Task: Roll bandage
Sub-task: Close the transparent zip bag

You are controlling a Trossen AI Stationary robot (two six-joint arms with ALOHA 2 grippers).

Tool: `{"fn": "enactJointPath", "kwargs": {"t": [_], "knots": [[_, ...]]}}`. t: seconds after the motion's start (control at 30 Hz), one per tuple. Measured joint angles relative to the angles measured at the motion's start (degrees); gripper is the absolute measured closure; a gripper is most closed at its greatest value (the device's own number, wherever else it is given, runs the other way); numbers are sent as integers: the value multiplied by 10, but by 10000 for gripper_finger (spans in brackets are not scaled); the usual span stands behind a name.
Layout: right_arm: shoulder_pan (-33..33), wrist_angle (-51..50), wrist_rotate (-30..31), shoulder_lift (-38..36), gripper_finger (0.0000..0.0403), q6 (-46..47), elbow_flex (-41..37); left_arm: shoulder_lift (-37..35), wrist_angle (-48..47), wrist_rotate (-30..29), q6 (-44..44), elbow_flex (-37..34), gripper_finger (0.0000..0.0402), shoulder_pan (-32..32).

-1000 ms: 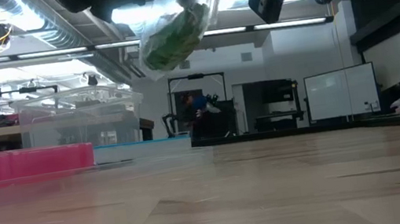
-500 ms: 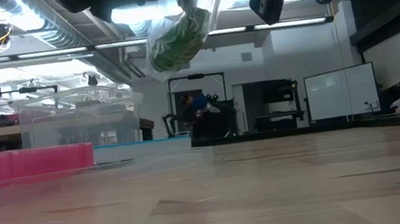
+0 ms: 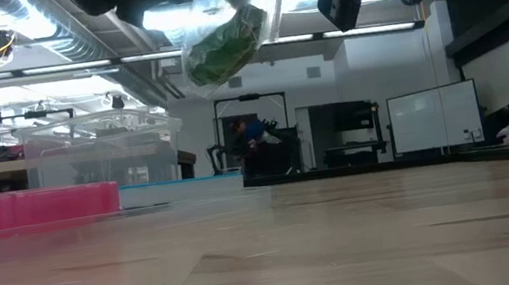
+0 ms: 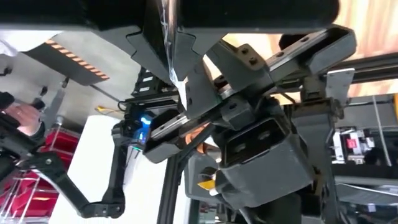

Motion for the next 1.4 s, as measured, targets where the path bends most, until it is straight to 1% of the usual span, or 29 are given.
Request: {"fn": "enactJointPath", "kwargs": {"t": [0.17,0.4,0.5,0.57,0.83,0.97,1.13,1.4], "knots": [[0,6,-4,1,401,0,-1,-2,-4,2,17,0,380,-14],[0,8,-3,1,401,0,-1,-2,-40,3,30,0,318,-31],[0,11,-2,1,401,0,-1,-2,-43,-7,48,0,295,-35],[0,14,0,1,401,0,-1,-2,-43,-24,62,0,287,-38],[0,19,-10,1,402,0,-1,-2,-47,-105,104,0,288,-36],[0,18,-16,1,402,0,-1,-2,-56,-113,104,0,289,-33],[0,16,-30,1,402,0,-1,-1,-93,-128,102,0,290,-33],[0,16,-34,1,402,0,-1,-1,-90,-127,99,0,290,-42]]}}
